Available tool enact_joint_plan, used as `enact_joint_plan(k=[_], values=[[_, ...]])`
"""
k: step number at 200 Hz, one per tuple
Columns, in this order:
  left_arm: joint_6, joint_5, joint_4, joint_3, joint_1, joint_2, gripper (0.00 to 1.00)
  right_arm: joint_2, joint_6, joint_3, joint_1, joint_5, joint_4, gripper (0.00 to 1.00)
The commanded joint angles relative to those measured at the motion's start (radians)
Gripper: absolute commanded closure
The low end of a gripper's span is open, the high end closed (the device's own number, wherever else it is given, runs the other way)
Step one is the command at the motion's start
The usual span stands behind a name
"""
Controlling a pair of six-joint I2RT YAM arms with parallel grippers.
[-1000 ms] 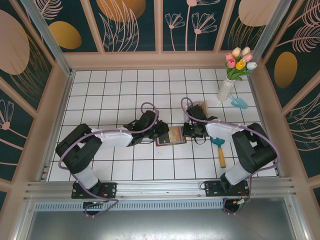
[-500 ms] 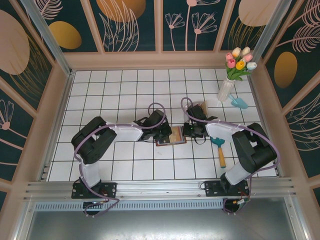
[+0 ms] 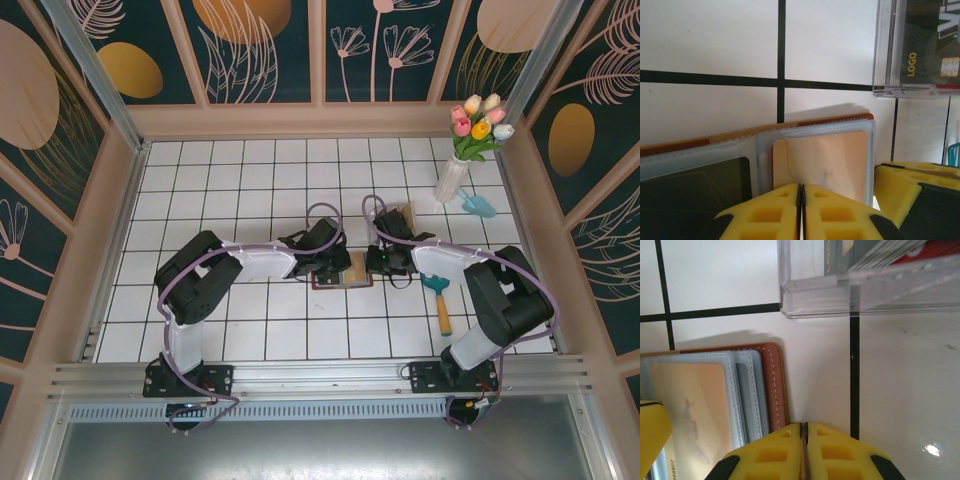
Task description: Put the credit cards into the card holder
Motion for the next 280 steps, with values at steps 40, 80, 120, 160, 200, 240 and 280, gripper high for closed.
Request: enact_joint_plan(k=[40,80,120,160,200,240,280], values=[[0.077,-0.235,-0.167,-0.082,-0.011,-0.298,0.58,0.001,0.020,0.003,0.002,0.008,-0.060,1.00],[0.050,-0.210,-0.150,-0.242,0.059,-0.379,0.41,-0.041,0.024,0.013,0.000,-0.004,-0.064,1.00],[0.016,-0.067,0.015,-0.335,0.093,-0.351,0.39,-0.026,0.023,0.009,0.000,-0.007,-0.065,1.00],[-0.002,0.031,0.122,-0.336,0.096,-0.282,0.42,-0.023,0.024,0.001,0.001,-0.011,-0.061,1.00],[-0.027,0.084,0.204,-0.348,0.096,-0.258,0.56,-0.026,0.023,0.006,0.002,-0.012,-0.065,1.00],[-0.014,0.078,0.185,-0.339,0.097,-0.290,0.85,-0.041,0.026,0.011,0.002,-0.017,-0.067,1.00],[0.116,-0.046,-0.121,-0.242,0.096,-0.351,1.00,-0.090,0.028,0.025,0.000,-0.064,-0.063,1.00]])
